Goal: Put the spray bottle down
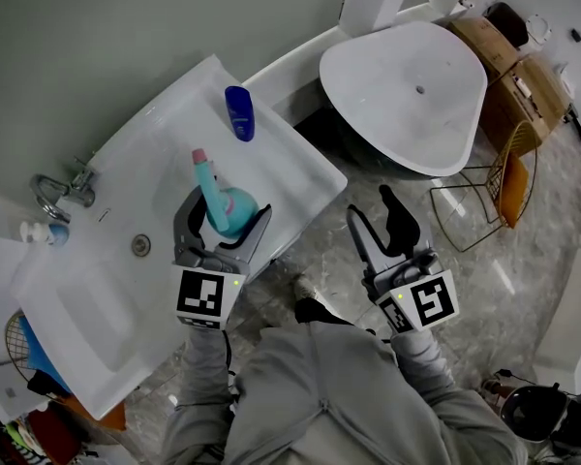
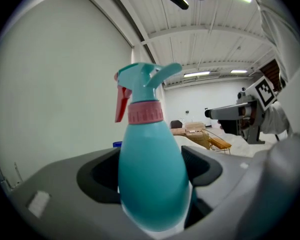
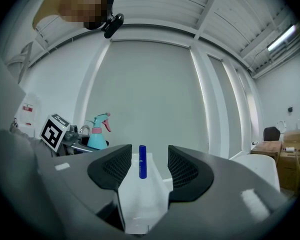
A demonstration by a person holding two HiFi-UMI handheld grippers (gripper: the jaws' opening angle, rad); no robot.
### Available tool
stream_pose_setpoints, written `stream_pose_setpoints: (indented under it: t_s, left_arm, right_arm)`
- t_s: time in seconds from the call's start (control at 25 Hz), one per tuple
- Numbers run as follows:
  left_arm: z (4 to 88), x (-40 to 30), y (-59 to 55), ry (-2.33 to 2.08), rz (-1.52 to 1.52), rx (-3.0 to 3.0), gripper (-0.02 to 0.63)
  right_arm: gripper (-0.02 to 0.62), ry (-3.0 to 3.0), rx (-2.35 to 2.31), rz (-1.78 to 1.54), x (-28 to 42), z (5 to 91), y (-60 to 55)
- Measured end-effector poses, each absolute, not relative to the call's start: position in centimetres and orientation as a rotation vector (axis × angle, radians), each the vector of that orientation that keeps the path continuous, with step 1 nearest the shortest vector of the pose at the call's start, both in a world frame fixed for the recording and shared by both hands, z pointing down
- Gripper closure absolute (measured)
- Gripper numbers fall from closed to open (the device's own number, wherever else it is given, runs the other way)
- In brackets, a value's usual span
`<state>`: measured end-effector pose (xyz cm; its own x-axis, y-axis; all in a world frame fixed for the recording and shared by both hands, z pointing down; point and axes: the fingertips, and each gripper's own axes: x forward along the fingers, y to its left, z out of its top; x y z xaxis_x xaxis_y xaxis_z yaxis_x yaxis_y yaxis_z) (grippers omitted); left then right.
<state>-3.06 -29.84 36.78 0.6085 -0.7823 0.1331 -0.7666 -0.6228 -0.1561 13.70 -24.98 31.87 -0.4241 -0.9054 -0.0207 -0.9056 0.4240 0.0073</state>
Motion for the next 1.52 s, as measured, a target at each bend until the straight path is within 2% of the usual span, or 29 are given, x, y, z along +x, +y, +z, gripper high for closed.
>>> stream_pose_setpoints:
  t_s: [1.52]
  left_arm:
    - [45.3,3.1,-39.4,1.340,-0.329,-2.805,0.198]
  right_arm:
    - [0.370,2.643,-1.741,-0.045,17.6,35.6,-31.6]
